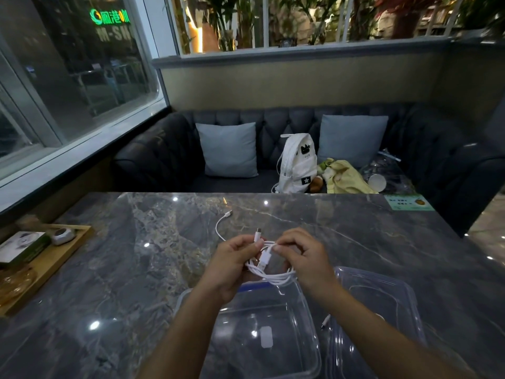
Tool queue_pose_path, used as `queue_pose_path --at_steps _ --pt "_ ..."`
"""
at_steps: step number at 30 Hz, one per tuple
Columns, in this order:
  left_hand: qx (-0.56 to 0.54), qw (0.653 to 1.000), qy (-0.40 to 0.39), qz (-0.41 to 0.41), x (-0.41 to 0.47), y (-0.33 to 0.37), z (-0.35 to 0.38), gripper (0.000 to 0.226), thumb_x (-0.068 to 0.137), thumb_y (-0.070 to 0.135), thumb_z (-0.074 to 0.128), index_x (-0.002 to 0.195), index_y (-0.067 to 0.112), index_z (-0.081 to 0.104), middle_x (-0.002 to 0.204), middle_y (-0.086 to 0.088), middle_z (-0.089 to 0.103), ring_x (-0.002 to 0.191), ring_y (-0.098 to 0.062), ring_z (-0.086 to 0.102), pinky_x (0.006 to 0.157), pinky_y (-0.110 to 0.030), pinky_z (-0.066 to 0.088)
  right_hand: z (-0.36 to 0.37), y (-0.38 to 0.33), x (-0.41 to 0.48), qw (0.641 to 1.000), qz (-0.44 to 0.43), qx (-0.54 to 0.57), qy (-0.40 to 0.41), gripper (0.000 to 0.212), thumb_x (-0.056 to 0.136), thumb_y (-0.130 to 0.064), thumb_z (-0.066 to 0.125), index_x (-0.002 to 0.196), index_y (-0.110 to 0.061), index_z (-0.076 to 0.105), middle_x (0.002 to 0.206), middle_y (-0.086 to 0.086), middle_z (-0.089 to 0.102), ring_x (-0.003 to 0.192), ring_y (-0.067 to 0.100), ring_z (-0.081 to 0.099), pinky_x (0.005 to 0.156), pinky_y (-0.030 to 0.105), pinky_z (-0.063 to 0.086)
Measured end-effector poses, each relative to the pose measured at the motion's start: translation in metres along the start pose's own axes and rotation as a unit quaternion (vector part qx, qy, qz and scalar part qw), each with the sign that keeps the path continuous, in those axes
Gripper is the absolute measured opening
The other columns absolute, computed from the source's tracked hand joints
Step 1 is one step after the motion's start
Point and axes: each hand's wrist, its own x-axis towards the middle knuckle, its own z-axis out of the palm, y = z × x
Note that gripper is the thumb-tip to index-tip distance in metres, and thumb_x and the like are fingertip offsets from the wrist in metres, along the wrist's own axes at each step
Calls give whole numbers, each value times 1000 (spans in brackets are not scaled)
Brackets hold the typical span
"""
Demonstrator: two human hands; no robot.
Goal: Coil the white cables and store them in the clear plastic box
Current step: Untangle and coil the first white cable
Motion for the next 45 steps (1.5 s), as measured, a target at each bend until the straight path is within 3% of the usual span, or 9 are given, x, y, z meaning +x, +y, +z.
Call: queue_pose_path --at_steps 4,10,18,25,29,32,35,41,45 --pt "-24 1000 17 -7 0 -2 0 10 86 5 57 83 5 67 53 -2 60 43 -8 54 40 -18 47 3 -2 1 995 61 80 26 11 76 0 67 70 -9 65 72 0 58 64 4 53 64 23 44" --pt "95 986 106 82 -2 -6 2 15 77 -11 61 72 3 58 49 -6 63 35 -11 51 35 -21 43 3 -10 4 997 39 -3 -62 15 68 2 74 62 -7 63 80 -2 49 68 -2 50 66 8 41" --pt "73 993 13 93 -9 -8 0 10 80 1 64 90 -2 63 71 -8 71 61 -16 67 60 -25 56 2 -3 7 998 36 -51 -33 34 67 -1 75 54 -24 54 73 -6 49 66 3 49 62 7 39" --pt "33 995 82 53 -9 -9 3 18 89 18 58 79 3 58 65 -13 72 56 -20 67 53 -28 56 5 -2 5 995 15 -86 -47 31 73 -14 73 85 -33 52 86 -5 56 72 6 52 63 12 42" --pt "22 994 105 0 -8 -8 -4 19 90 16 56 75 4 58 60 -11 69 52 -19 66 48 -26 53 -8 -8 5 988 -52 -80 -125 23 89 -1 51 101 -11 67 99 -11 55 93 -3 54 83 13 44" --pt "-7 995 98 -27 -8 -4 -7 25 90 12 49 74 2 65 59 -10 69 48 -16 64 47 -25 53 -18 -11 8 959 -105 -163 -208 42 85 14 43 114 -9 62 118 -11 50 112 -5 45 97 4 30" --pt "-16 995 70 -74 -10 -3 -6 21 89 11 47 78 3 63 53 -5 66 39 -12 56 43 -23 50 -20 -11 10 928 -135 -225 -266 49 83 9 51 126 -16 54 131 -8 47 121 1 38 99 1 19" --pt "-5 988 22 -154 -15 -5 -12 27 91 15 43 79 6 66 53 -4 65 40 -9 58 44 -21 51 -9 -7 5 953 -82 -130 -262 25 88 -5 55 112 -7 61 105 11 66 95 14 60 82 21 45" --pt "39 986 21 -159 -19 -13 -27 45 94 45 42 86 13 72 82 -11 74 64 -19 68 59 -30 57 4 -1 0 970 12 -43 -239 12 87 -6 57 92 -17 61 78 2 64 63 1 62 61 12 46"
